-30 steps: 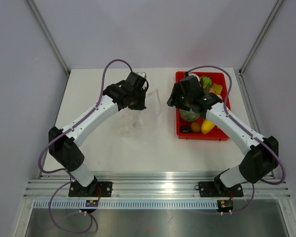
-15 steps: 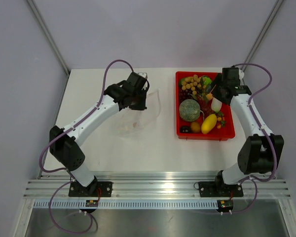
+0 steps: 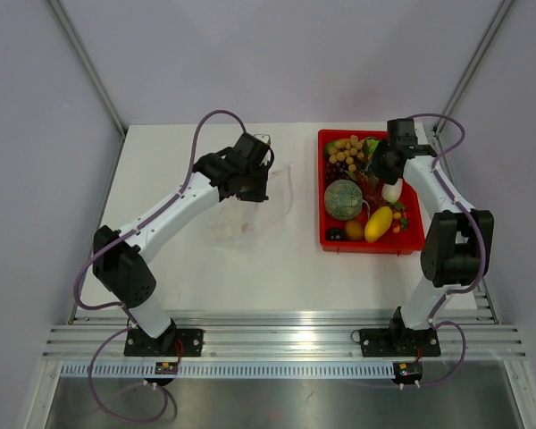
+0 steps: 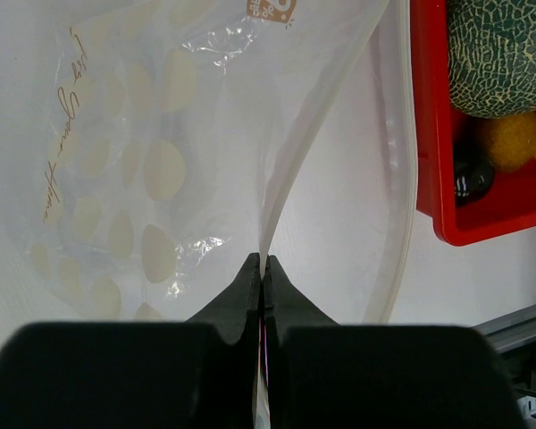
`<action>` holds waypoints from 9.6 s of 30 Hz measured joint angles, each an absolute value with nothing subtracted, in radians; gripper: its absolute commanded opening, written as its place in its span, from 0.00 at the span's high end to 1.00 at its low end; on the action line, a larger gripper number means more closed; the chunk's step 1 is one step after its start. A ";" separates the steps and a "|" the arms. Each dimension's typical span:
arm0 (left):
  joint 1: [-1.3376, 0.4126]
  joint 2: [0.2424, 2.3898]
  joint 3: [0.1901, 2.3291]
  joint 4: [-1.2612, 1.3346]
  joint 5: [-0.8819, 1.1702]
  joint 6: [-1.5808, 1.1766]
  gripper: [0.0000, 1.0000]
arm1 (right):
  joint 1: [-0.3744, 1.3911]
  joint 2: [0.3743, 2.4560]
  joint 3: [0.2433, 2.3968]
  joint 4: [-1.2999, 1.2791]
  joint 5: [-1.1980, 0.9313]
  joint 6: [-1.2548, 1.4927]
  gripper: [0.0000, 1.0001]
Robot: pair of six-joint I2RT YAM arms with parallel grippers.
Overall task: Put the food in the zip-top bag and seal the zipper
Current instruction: Pick up the fake fruit from the bin, then place the fake fruit in the zipper food storage bag, then pick up the fake fruit from the bin, then place the fake fruit in the zipper food storage bag, then pick up the fake fruit from the bin.
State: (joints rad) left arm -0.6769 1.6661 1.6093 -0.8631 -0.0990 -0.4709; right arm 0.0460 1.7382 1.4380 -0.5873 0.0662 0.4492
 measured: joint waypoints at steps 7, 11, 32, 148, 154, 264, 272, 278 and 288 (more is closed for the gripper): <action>-0.681 1.674 1.609 -0.866 -0.100 -0.471 1.00 | 0.115 1.823 1.543 -0.611 0.154 0.392 0.56; -0.683 1.674 1.609 -0.867 -0.101 -0.471 1.00 | 0.147 1.877 1.597 -0.627 0.242 0.344 0.56; -0.694 1.674 1.586 -0.872 -0.108 -0.460 1.00 | 0.149 2.014 1.676 -0.655 0.323 0.280 0.58; -0.736 1.802 1.833 -0.866 0.128 -0.490 1.00 | 0.609 1.358 1.421 -0.707 0.265 0.575 0.46; -0.733 1.799 1.826 -0.866 0.120 -0.479 1.00 | 0.511 1.283 1.422 -0.748 0.356 0.534 0.45; -0.752 1.755 1.800 -0.860 -0.059 -0.454 1.00 | 0.260 1.166 1.075 -0.629 0.242 0.586 0.26; -0.752 1.755 1.786 -0.857 -0.056 -0.454 1.00 | 0.214 1.361 0.920 -0.568 0.132 0.473 0.22; -0.751 1.754 1.778 -0.855 -0.056 -0.453 1.00 | 0.202 1.445 0.914 -0.503 0.084 0.427 0.22; -0.751 1.754 1.778 -0.854 -0.056 -0.453 1.00 | 0.190 1.556 0.914 -0.440 0.049 0.400 0.23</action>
State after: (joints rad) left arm -0.7513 1.7542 1.7779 -0.8536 -0.0555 -0.4530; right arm 0.1898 1.5558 0.9142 -0.4400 0.0486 0.3996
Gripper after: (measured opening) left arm 0.008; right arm 0.774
